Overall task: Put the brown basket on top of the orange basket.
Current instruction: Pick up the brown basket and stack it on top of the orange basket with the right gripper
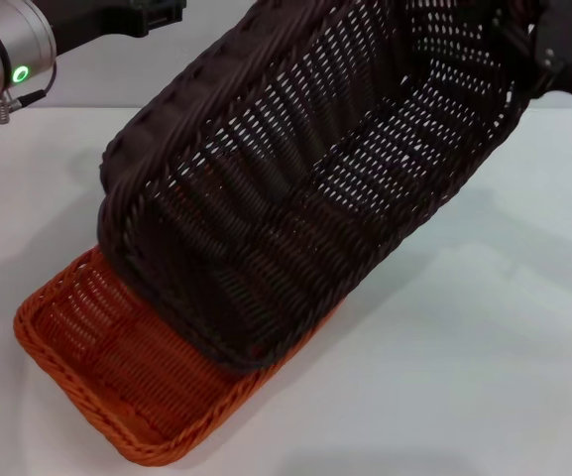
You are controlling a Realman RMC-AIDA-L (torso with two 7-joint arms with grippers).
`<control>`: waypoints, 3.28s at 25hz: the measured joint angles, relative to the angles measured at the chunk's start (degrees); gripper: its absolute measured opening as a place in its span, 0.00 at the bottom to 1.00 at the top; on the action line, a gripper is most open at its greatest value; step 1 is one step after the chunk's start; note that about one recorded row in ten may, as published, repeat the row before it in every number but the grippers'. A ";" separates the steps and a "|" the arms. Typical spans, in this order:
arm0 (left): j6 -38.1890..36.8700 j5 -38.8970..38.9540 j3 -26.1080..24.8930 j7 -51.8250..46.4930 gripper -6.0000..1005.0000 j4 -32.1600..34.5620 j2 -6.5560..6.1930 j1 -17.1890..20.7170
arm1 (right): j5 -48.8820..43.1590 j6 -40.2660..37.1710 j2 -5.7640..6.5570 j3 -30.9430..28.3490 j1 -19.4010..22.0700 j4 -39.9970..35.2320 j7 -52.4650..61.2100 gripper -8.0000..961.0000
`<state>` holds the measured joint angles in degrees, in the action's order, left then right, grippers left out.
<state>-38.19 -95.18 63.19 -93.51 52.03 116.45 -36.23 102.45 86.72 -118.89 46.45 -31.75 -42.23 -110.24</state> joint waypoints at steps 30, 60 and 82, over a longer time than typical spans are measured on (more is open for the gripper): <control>-0.13 -0.01 0.01 -0.22 0.85 -3.56 -0.73 -1.95 | 8.92 1.38 -0.46 11.21 -1.53 20.14 -9.37 0.15; 0.14 -1.59 0.15 0.38 0.85 -4.27 -1.21 -3.79 | 6.54 -11.78 0.29 10.91 -5.85 29.04 -7.45 0.15; 0.38 -1.59 0.00 2.17 0.85 -4.34 -1.25 -4.33 | -1.12 -17.65 0.72 10.84 -7.41 23.11 1.39 0.19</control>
<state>-37.82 -96.77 63.19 -91.33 47.69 115.21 -40.56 101.33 69.07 -118.17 57.28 -39.17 -19.12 -108.84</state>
